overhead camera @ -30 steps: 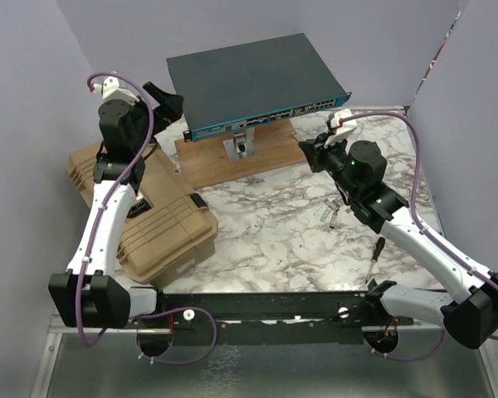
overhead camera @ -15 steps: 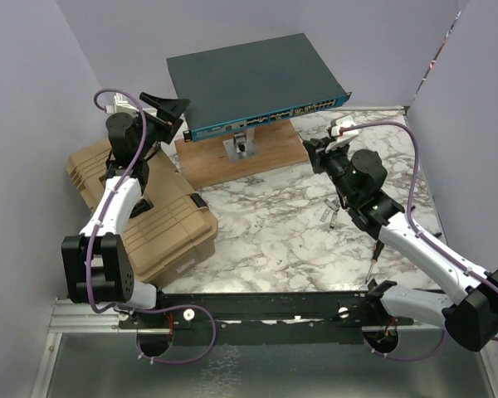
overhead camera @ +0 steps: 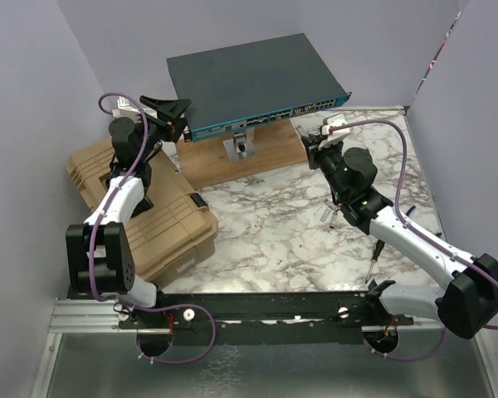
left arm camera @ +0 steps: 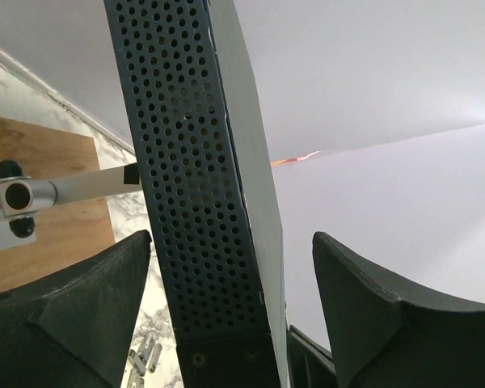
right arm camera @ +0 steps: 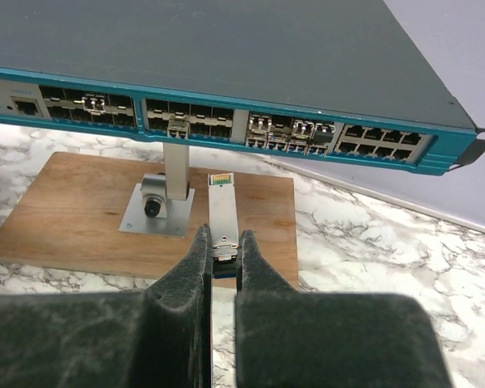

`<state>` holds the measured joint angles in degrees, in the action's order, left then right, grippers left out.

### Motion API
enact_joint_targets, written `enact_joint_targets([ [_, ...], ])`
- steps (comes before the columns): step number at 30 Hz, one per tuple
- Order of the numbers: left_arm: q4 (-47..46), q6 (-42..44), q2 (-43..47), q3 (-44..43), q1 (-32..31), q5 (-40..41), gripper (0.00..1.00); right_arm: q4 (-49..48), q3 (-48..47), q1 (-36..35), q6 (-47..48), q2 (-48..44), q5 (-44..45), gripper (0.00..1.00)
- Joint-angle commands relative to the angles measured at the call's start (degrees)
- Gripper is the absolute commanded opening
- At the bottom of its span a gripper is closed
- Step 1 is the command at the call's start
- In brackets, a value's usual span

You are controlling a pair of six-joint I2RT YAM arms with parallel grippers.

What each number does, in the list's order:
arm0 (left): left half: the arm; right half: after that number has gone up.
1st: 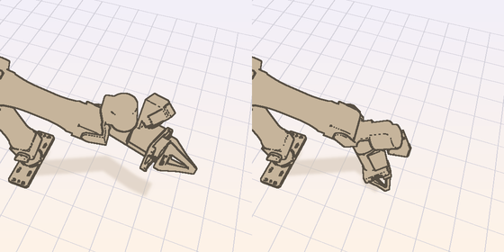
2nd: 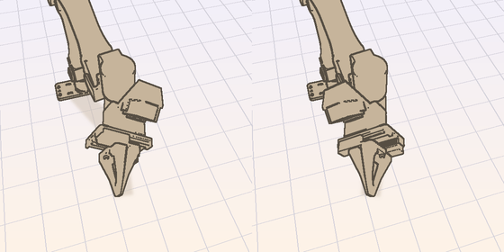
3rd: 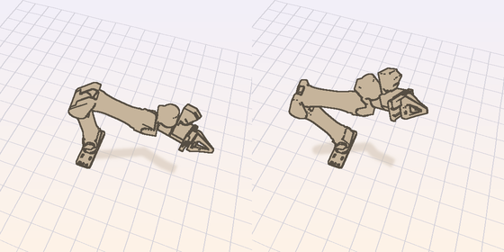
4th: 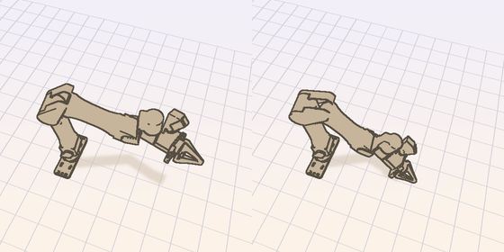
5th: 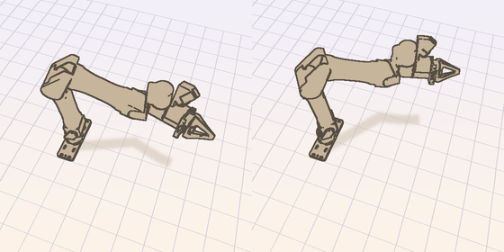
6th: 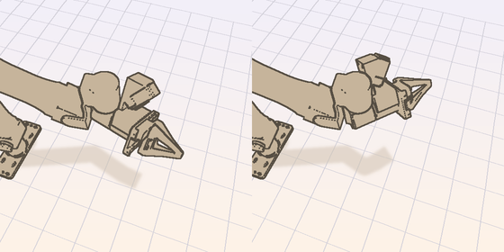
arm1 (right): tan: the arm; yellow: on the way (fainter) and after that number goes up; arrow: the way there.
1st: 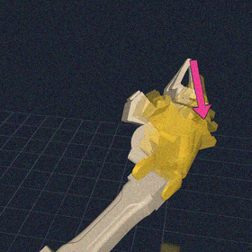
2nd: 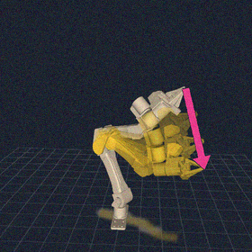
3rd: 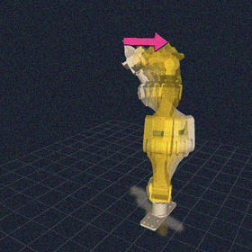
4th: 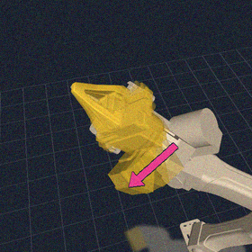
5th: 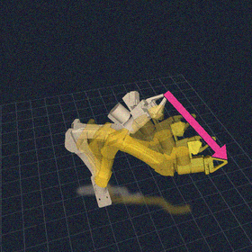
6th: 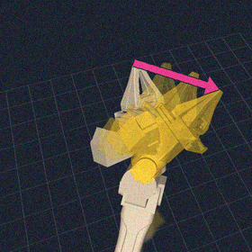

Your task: Insert the plug into the switch port

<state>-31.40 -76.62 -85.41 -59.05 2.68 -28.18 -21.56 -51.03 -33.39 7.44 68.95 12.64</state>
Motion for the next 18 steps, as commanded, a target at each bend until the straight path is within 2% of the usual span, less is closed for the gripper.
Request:
enact_joint_targets([
  [1, -4.68, -2.89, -1.06, 0.98, 0.40, -2.54, 0.79, -4.34, -0.21, -0.28, 0.95, 1.73, 1.02, 0.01],
  [14, -8.62, -8.04, -3.33, 2.71, 0.07, -4.50, 0.67, -6.87, -1.57, -0.26, 1.52, 5.58, -0.22, 0.01],
  [18, -9.11, -8.53, -3.69, 2.71, -0.13, -4.84, 0.60, -7.37, -2.52, -0.24, 1.14, 6.64, -0.07, 0.00],
])
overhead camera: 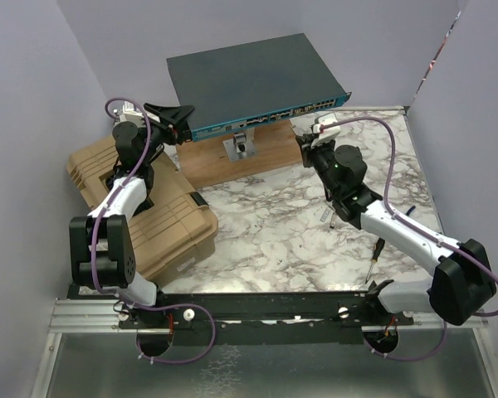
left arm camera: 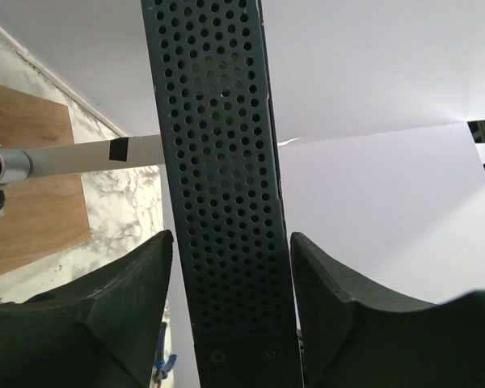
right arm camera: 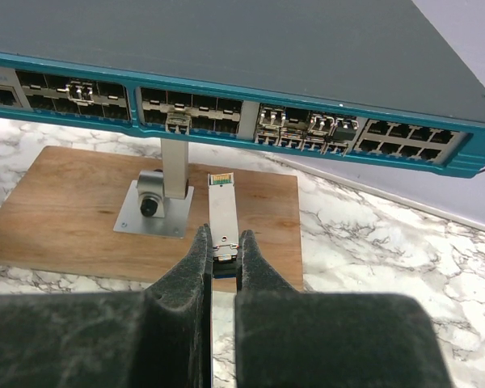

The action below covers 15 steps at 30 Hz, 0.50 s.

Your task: Insert the plug into the switch port

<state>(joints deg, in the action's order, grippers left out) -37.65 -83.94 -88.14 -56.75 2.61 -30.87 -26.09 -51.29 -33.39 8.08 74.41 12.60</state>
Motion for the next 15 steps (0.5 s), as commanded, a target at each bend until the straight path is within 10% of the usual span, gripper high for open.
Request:
enact_joint_targets([
  [1, -2.87, -1.37, -1.03, 0.44, -0.13, -2.30, 0.58, -2.88, -2.63, -0.26, 0.39, 1.50, 0.17, 0.01],
  [15, -3.48, -2.19, -2.08, 0.44, -0.68, -3.44, 0.31, -0.22, -9.71, -0.28, -4.57, 7.05, 3.67, 0.00],
])
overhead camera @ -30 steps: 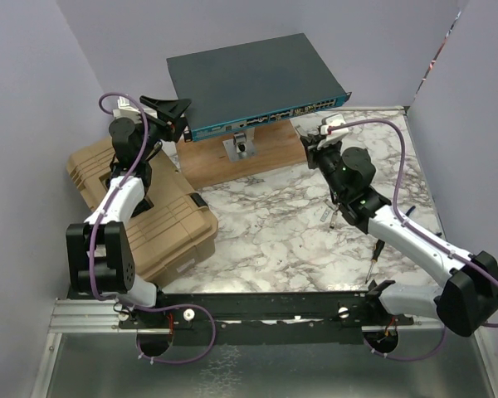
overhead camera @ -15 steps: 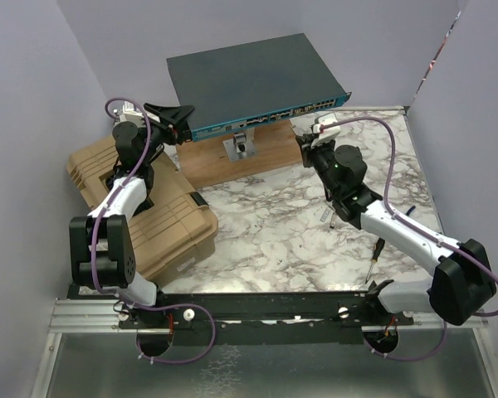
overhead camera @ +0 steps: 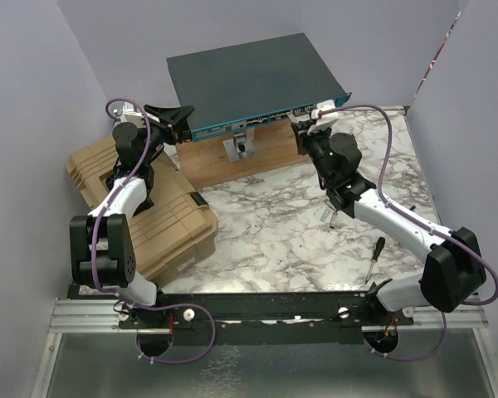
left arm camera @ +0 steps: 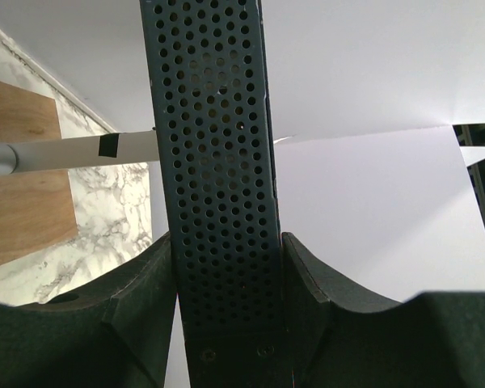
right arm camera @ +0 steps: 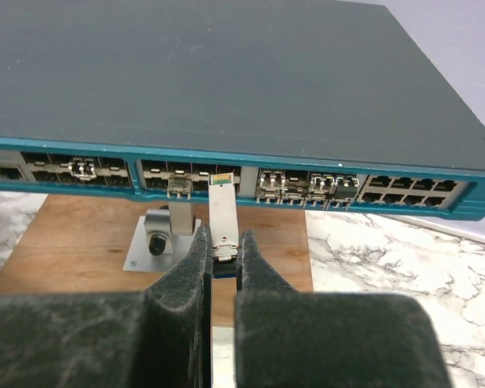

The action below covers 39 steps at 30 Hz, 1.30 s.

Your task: Insert the plug into the switch port

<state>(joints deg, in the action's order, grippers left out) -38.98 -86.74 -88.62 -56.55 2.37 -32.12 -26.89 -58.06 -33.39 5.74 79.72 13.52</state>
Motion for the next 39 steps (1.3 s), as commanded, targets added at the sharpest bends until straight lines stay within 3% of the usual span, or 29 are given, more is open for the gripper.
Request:
enact_joint_targets([
  [1, -2.15, 0.60, -1.68, 0.10, -0.50, -2.28, 0.29, 1.28, -3.53, -0.22, -2.65, 2.05, 2.86, 0.01],
  [11, -2.24, -0.31, -2.26, -0.66, -1.68, -2.03, 0.25, 7.09, -5.23, -0.23, -7.41, 2.15, 5.42, 0.01],
  [14, -2.24, -0.80, -2.22, -0.58, -2.07, -1.66, 0.17, 7.11, -4.22, -0.27, -8.08, 1.11, 4.83, 0.01],
  [21, -2.24, -2.25, -1.84, -0.16, -2.21, -0.56, 0.14, 6.70, -3.77, -0.27, -7.95, 1.16, 4.85, 0.00],
  [26, -2.23, -3.86, -1.56, 0.43, -2.20, 0.28, 0.05, 5.13, -4.06, -0.23, -7.67, 2.15, 5.52, 0.01],
  [39, -1.54, -4.14, -1.55, 0.22, -2.20, 0.74, 0.05, 4.20, -4.79, -0.23, -8.34, 3.40, 3.89, 0.00],
])
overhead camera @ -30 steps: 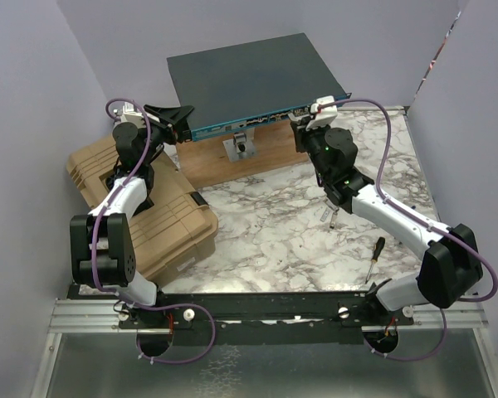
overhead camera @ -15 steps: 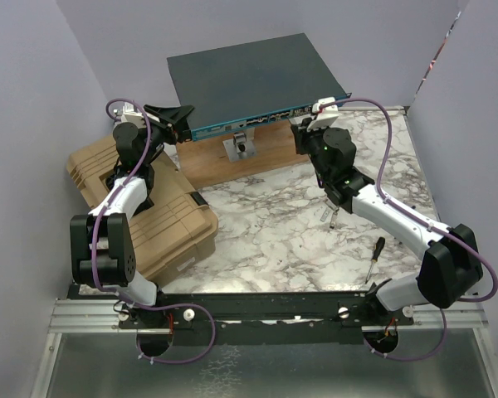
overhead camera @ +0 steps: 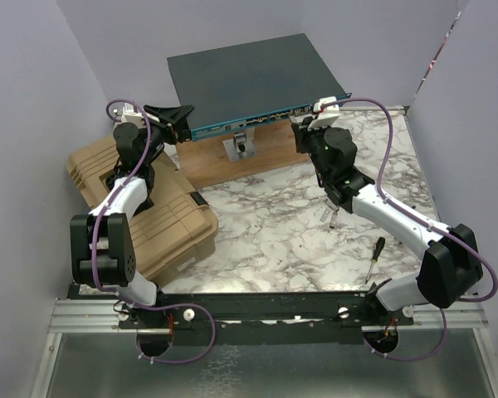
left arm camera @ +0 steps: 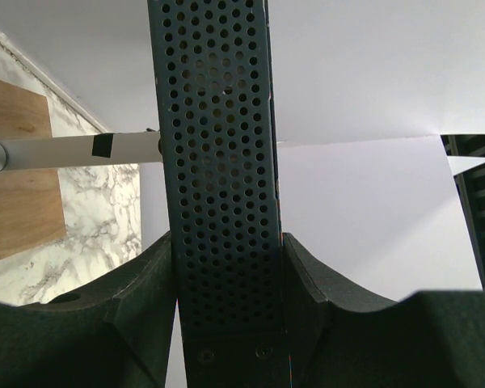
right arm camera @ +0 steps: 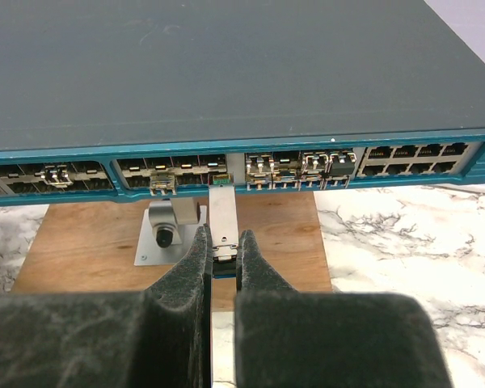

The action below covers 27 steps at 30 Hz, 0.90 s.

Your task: Insert the plug into the switch port

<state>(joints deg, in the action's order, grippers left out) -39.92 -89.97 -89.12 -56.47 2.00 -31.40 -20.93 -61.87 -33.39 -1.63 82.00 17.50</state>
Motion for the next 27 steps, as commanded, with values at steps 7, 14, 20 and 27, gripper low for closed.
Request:
enact_joint_targets([
  [7, -0.33, -1.15, -1.12, 0.04, -1.82, 0.11, 0.05, -1.08, -1.11, -0.23, -1.87, 1.86, 0.34, 0.01],
  [14, -0.24, -1.24, -1.23, 0.12, -1.82, 0.11, 0.04, -2.85, -0.03, -0.28, -2.61, 1.89, 0.52, 0.01],
  [20, -0.16, -1.10, -1.40, -0.04, -1.82, 0.06, 0.04, -4.29, 0.54, -0.26, -2.96, 1.51, 1.96, 0.01],
  [27, 0.19, -0.73, -1.41, 0.12, -1.82, 0.11, 0.04, -4.61, 0.69, -0.26, -3.18, 1.32, 0.97, 0.01],
])
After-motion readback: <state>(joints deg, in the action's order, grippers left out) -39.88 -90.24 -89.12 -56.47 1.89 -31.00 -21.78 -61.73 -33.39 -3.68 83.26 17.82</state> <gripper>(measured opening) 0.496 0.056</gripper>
